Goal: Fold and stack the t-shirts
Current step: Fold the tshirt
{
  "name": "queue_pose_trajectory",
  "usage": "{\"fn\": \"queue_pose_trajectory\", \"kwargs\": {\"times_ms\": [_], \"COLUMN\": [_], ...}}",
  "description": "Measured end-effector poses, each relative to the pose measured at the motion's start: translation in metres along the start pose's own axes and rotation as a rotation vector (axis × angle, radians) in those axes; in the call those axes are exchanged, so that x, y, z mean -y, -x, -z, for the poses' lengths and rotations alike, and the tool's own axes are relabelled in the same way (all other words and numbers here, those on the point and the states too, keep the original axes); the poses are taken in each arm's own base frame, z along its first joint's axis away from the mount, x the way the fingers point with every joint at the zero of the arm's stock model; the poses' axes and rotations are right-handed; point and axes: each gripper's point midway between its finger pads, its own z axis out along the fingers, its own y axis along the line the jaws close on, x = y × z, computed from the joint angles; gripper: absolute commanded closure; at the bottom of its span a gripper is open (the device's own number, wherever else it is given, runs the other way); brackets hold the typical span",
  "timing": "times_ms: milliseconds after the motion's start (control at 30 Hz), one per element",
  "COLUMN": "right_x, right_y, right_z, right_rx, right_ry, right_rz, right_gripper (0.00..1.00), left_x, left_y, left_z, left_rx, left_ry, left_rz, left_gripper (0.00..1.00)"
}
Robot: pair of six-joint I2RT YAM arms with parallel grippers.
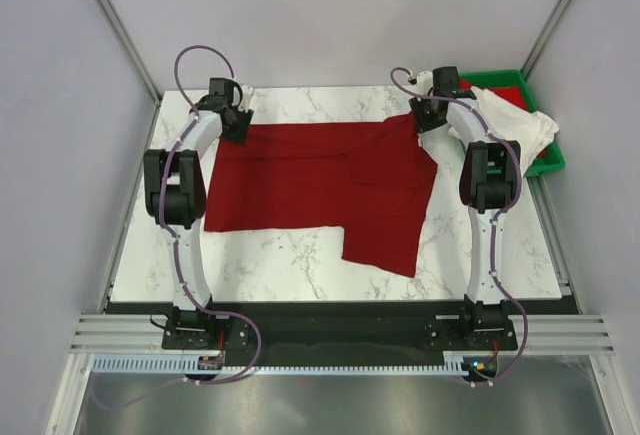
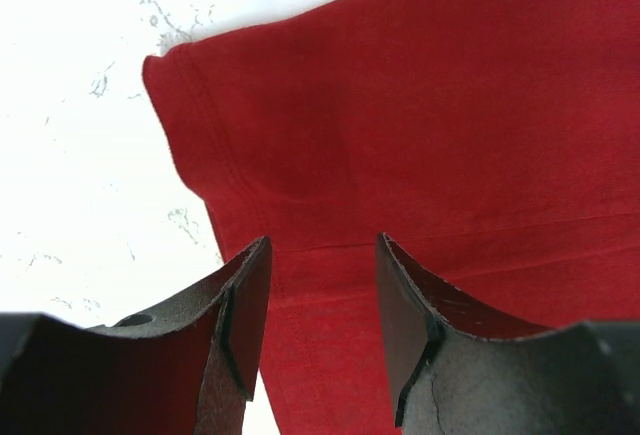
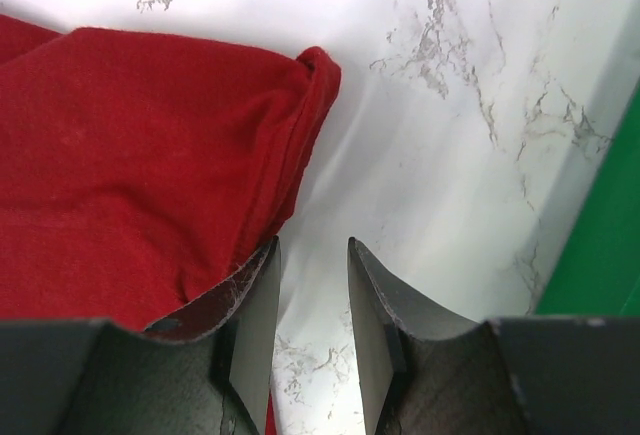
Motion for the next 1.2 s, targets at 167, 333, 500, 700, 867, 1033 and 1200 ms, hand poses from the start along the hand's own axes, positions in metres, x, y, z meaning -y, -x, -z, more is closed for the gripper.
{"fn": "queue_pose_trajectory", "kwargs": {"times_ms": [167,333,500,700,867,1033,1200], "right_x": [0.0,-0.005,-0.005,0.0,-0.001,-0.006,-0.017], "right_y": [0.0,-0.019,-0.034,-0.046,-0.049,-0.04,-0.038], "right_z": [0.0,-0.002,0.012,0.026,0.045,0.054,0.05], "right_rx": [0.0,-0.041,-0.073,-0.096,-0.085,-0.043,-0.034], "right_ry": [0.005,0.02,0.03,0.041,0.089,0.15,0.212], "right_rz": [-0.004,-0.01,-0.022,-0.043,-0.059,-0.066,-0.079], "right_gripper": [0.59,0.59,0.6,0.6,0.61,0.64,0.65], "left_x": [0.005,0.005,0.005,0.005,0.005,0.006,0.008], "left_y": [0.002,0.002,0.002,0.002,0.002,0.002,0.003], "left_z": [0.0,0.0,0.0,0.0,0.0,0.0,0.0], "left_rx": [0.002,0.003,0.003,0.003,0.004,0.004,0.005], "left_ry": [-0.005,-0.006,-0.006,-0.007,-0.006,-0.007,-0.01], "left_rz": [-0.011,-0.015,-0.015,-0.015,-0.015,-0.015,-0.02], "left_gripper": [0.47,0.47,0.47,0.47,0.48,0.48,0.48]}}
